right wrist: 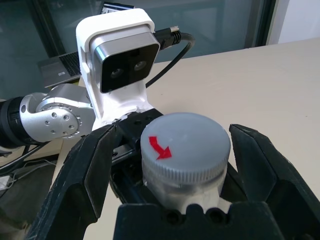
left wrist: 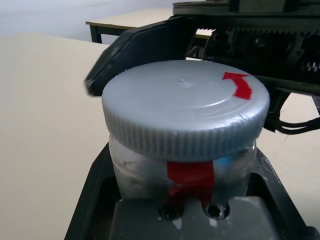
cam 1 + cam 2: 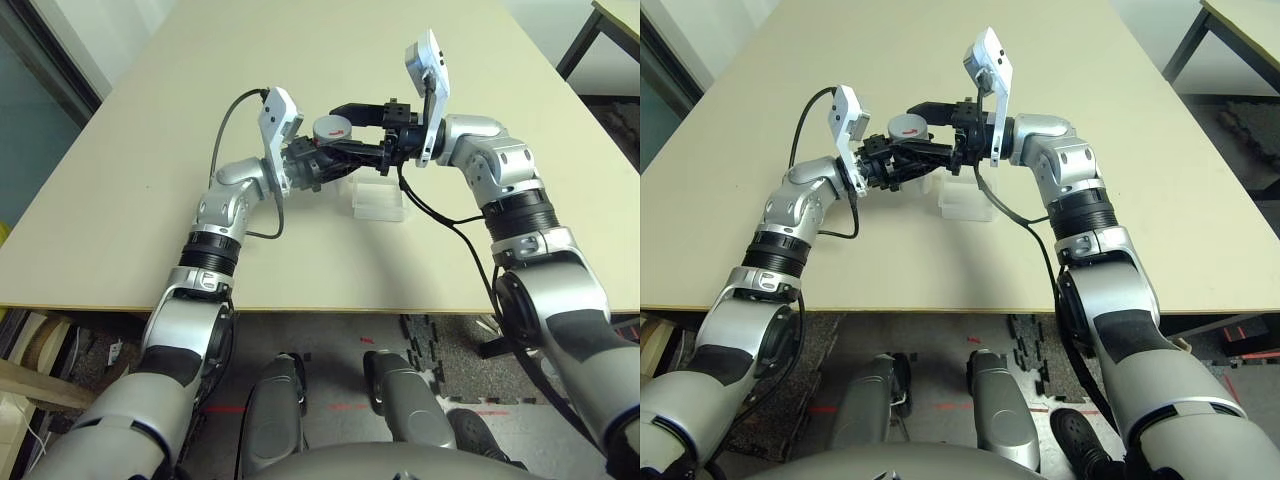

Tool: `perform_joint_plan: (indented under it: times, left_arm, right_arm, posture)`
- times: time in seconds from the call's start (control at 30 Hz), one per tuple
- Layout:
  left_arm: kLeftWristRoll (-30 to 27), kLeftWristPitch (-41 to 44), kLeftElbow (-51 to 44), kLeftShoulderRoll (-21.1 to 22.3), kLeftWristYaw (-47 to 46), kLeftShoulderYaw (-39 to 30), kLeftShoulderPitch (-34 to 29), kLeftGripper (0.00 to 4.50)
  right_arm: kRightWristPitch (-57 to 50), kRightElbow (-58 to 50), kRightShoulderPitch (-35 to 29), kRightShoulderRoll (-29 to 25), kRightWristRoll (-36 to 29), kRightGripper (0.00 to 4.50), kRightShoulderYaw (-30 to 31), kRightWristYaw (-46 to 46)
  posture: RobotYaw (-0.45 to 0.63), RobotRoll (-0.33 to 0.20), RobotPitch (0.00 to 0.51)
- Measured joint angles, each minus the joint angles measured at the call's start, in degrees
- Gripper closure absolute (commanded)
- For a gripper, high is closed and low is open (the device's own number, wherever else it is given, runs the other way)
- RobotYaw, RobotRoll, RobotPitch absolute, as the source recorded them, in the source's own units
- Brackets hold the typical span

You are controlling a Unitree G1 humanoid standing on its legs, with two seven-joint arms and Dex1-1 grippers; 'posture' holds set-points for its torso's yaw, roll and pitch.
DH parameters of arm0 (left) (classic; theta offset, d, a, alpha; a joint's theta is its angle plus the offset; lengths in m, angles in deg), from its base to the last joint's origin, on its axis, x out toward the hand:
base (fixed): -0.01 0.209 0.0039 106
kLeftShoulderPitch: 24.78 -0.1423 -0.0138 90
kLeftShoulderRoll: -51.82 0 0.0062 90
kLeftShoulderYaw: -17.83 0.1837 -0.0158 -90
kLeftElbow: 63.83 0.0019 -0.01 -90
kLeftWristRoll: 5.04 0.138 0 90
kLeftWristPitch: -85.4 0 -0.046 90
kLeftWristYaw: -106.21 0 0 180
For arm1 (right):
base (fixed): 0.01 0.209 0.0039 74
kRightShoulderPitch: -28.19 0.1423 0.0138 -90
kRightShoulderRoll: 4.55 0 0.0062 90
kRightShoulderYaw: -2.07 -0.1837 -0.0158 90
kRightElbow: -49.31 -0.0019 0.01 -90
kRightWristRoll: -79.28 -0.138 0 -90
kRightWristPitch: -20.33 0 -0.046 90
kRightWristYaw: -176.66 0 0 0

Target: Pour the medicine from the bottle into the box.

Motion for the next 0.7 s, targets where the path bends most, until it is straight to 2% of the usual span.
perform_joint_plan:
  times: [0.13,0.23,0.37,0.7]
  left_arm:
    - [0.09,-0.01,0.04,-0.32,0.07,0.19,0.09,1.86]
    - [0.1,-0.09,0.13,-0.41,0.1,0.21,0.12,1.86]
    - [0.17,-0.23,0.15,-0.41,0.19,0.25,0.12,1.86]
    - [0.31,-0.2,-0.07,-0.81,0.08,1.01,0.09,1.86]
  right_arm:
    - [0.24,0.59,0.0,0.26,0.18,0.0,-0.01,-0.19]
    - [0.63,1.04,0.0,0.27,0.54,0.61,-0.02,-0.78]
    - [1.3,1.45,0.14,0.22,0.62,1.86,-0.13,-1.13]
    - [3.03,3.39,0.46,-0.66,0.55,1.86,-0.16,1.95]
  posture:
    - [-0.21,0.0,0.134]
    - [-0.21,0.0,0.135]
    - [-0.21,0.0,0.136]
    - [-0.21,0.0,0.144]
